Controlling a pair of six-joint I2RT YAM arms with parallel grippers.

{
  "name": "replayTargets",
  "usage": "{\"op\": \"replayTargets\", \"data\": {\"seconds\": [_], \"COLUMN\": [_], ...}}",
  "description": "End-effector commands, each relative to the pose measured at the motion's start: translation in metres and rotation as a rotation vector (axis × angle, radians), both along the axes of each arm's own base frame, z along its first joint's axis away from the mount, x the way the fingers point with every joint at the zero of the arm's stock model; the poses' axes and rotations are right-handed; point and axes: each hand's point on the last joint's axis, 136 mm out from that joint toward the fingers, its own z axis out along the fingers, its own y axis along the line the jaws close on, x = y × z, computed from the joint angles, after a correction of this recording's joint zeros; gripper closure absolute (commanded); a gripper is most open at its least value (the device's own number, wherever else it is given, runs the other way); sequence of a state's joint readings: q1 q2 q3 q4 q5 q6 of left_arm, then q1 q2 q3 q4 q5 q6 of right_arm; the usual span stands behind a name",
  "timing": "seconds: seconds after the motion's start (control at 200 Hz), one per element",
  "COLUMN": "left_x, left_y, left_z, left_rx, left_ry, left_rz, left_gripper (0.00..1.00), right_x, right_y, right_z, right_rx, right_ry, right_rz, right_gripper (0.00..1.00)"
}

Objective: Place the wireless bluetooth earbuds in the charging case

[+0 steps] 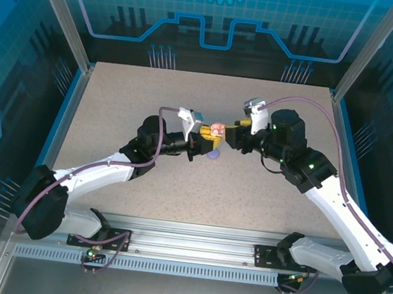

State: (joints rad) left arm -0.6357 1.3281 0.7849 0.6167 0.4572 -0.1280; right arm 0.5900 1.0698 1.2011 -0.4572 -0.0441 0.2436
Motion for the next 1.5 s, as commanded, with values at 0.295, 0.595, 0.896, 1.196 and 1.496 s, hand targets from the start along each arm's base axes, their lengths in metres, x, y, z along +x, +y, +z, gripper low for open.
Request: {"op": "replayTargets", "data": {"seconds": [0.295,0.595,0.896,1.196,1.496], "left_x": [-0.029,-0.05,-0.044,-0.036,-0.006], "left_y": [-0.006,-0.013,-0.02,-0.025,-0.014], "left_z": [0.03,0.044,0.035,0.018,0.005], "left_rx": [-0.013,-0.05,-0.049,-0.03,0.021], "left_ry": [-0.106,-0.139,-0.081,-0.02,0.056], "left_rz": [-0.183,-0.324,-0.333,-0.311,-0.142], "left_gripper": [1.0,1.0,1.0,1.0,1.0], "right_x": [0.014,0.008,-0.008,-0.017,0.006], "right_y": [-0.03,-0.015,-0.001,-0.003,-0.034], "right_z": [-0.041,-0.053,-0.037,-0.019,-0.041], "right_rx": [0.071,0.113,0.184,0.193,0.072], "right_ry": [0.167,0.219,0.185,0.105,0.145], "right_rz": [0.02,0.165,0.288,0.299,0.056], "right_gripper": [0.57,0.59,0.6,0.59,0.54]}}
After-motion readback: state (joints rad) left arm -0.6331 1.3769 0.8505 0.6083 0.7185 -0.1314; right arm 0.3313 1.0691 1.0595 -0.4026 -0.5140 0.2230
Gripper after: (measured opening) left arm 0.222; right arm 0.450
